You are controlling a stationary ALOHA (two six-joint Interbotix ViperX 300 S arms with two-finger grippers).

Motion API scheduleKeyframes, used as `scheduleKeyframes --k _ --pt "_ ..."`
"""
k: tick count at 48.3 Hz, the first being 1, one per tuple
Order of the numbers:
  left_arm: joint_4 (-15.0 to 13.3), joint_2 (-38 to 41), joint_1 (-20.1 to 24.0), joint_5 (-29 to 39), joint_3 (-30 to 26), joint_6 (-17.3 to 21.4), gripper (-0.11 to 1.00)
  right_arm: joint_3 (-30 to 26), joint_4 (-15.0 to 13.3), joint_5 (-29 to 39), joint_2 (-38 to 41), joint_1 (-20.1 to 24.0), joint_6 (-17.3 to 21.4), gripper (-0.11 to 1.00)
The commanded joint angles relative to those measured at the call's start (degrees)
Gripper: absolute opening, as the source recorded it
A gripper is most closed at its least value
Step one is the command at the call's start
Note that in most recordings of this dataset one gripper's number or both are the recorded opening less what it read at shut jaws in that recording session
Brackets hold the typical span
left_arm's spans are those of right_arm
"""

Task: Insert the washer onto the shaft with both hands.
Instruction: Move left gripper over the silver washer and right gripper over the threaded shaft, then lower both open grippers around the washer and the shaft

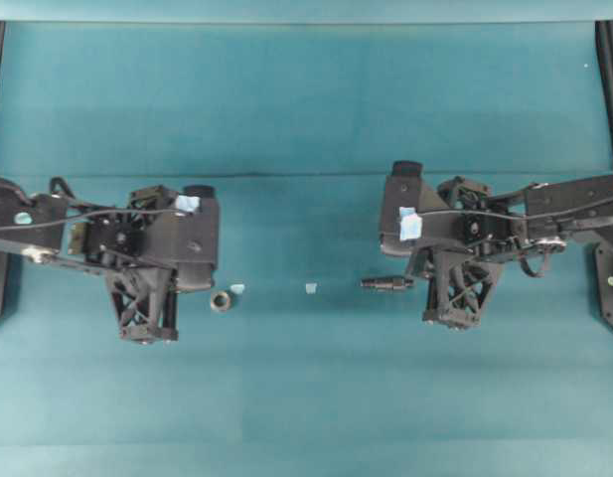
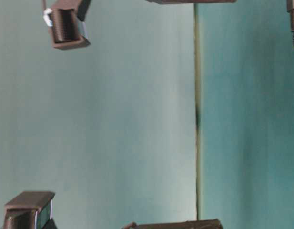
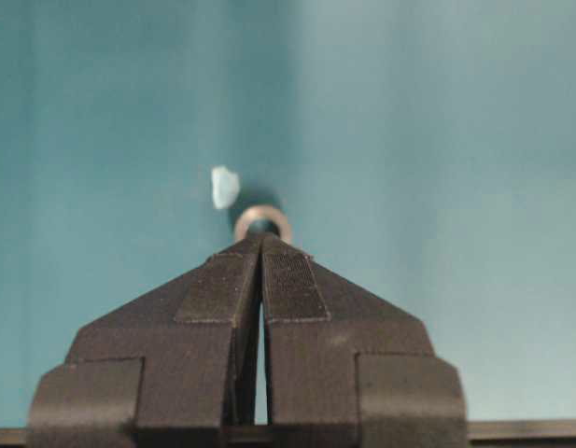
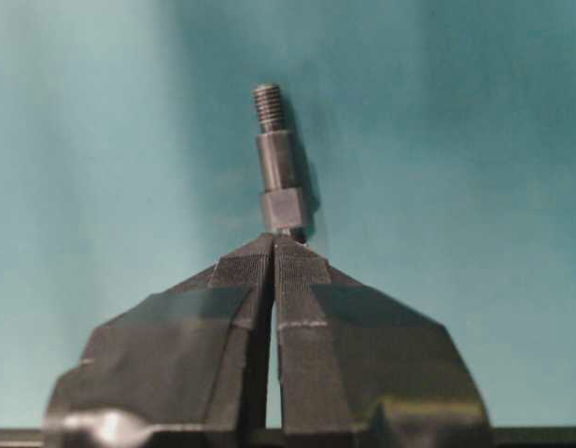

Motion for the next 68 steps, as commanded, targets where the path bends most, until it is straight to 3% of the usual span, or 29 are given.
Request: scheduleKeyframes --k 1,18,25,35,41,49,53,68 --pt "0.18 0.62 -0.18 0.18 -1.32 0.18 0.02 -0.88 -0.18 -0.35 0.35 0.53 -1.14 -0.09" --pt "0.18 2.64 -0.44 -0.26 -0.97 2.64 0.02 -1.14 -0.26 -0.26 1.67 0.62 -4.92 -0.09" --pt "0.18 2.81 -0.44 -0.70 -1.23 1.93 0.02 -1.23 -0.26 -0.53 2.11 0.62 -7.38 -0.07" --pt "0.18 2.90 -0.44 -0.79 -0.70 0.53 0.04 -1.58 -0.26 -0.88 3.08 0.62 -9.84 0.03" --pt "0.18 3.16 -0.44 -0.79 -0.35 -0.09 0.26 -1.67 -0.26 -0.97 3.96 0.62 -9.84 0.24" --pt "0.18 3.60 -0.62 -0.62 -0.70 -0.35 0.77 -1.41 -0.26 -1.76 4.39 0.62 -9.76 0.72" --pt "0.18 3.60 -0.70 -0.79 -0.44 -0.35 0.94 -1.32 -0.26 -2.20 4.39 0.26 -9.76 0.91" --pt "0.18 3.96 -0.79 -3.16 0.70 -0.35 0.94 -1.14 -0.26 -5.63 5.10 0.00 -9.58 0.93"
